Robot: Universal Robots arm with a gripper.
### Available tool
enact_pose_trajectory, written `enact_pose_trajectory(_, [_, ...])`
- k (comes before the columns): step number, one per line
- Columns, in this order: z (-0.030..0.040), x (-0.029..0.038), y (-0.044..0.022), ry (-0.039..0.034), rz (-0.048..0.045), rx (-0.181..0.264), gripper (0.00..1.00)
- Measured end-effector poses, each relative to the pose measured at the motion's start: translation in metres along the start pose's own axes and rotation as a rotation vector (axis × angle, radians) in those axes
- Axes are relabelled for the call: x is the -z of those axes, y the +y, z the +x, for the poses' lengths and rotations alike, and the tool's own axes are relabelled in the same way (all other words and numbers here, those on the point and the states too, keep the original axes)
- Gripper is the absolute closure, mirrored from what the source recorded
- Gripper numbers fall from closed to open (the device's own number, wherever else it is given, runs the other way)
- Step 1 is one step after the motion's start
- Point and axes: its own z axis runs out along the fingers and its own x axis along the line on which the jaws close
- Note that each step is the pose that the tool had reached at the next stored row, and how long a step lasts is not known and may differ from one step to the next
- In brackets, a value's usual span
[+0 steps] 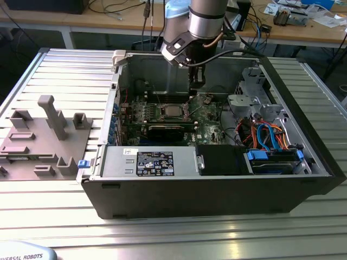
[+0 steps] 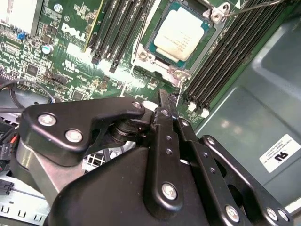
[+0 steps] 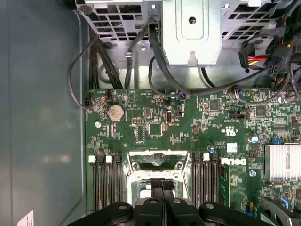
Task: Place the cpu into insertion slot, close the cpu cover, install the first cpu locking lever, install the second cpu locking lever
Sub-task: 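Close the cpu cover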
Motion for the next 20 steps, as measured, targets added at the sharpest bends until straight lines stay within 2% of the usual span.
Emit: enact_pose_trajectory(20, [0.0001,-0.0007,0.006,0.0001,-0.0001,0.0,0.89])
